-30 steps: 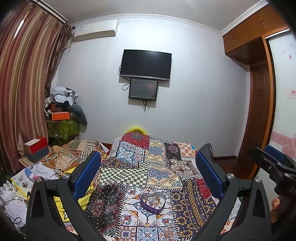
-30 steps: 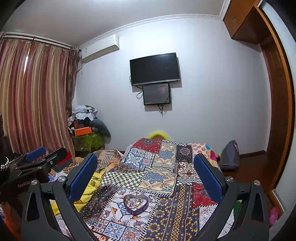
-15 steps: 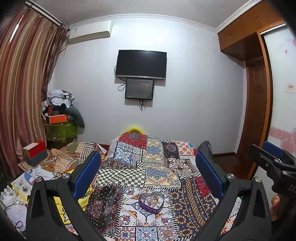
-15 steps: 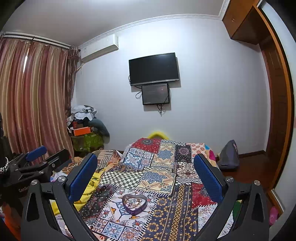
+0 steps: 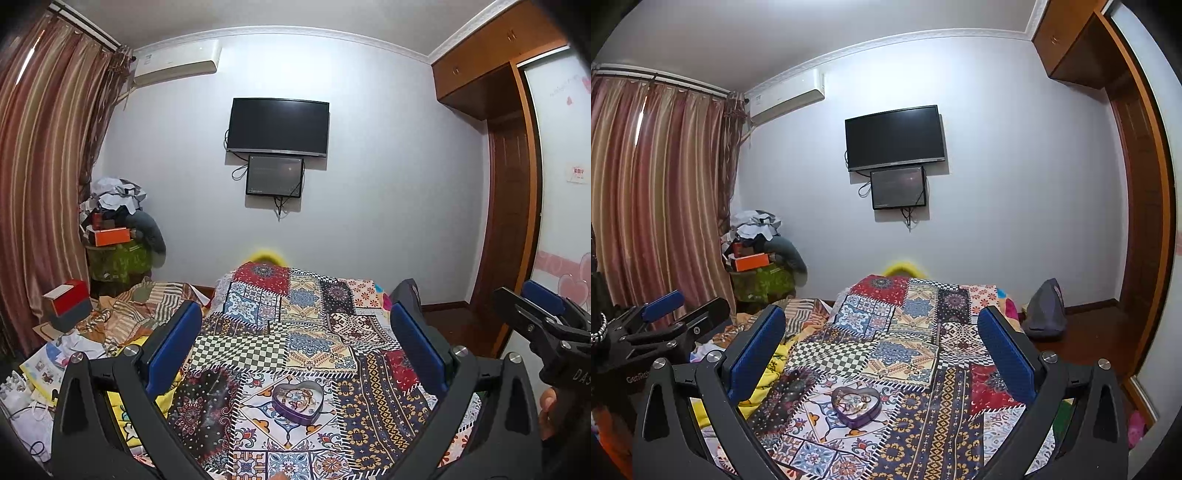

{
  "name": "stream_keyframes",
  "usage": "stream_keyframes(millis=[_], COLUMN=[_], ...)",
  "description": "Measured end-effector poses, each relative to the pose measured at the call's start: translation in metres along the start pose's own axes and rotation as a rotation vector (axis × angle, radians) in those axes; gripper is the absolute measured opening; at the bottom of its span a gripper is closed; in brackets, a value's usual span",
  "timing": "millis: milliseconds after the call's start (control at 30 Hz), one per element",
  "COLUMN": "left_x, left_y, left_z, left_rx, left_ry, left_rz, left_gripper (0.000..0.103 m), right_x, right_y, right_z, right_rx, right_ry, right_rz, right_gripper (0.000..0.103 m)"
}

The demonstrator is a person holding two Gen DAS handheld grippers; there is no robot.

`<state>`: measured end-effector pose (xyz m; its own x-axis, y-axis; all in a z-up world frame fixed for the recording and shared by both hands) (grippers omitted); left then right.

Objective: Organize jewelry

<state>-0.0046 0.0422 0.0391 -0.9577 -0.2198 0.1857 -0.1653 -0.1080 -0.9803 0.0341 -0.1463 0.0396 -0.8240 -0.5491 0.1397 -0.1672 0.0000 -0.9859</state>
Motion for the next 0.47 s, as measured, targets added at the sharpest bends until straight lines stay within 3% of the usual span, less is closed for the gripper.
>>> stream_keyframes(millis=[467], left_x=[-0.0041], left_y=[0.0016], left_z=[-0.0051], left_rx=[0.012], left_ry=[0.011], left_rz=[-0.011], left_gripper=[0.102], right_x=[-0.0030], right_y=[0.0023], right_z=[-0.0006], right_rx=[0.004], right_ry=[0.005], right_rz=[-0.011], right_gripper=[0.103])
Point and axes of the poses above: each gripper's, at about its wrist camera, not at the fingertips, and x roughly against the way its jaws point, z to its right, y to its underside, the point moved 4 cm from there along -x, roughly the way its jaws point, and after that the axes turned 6 degrees about -y, right-handed, at the moved point
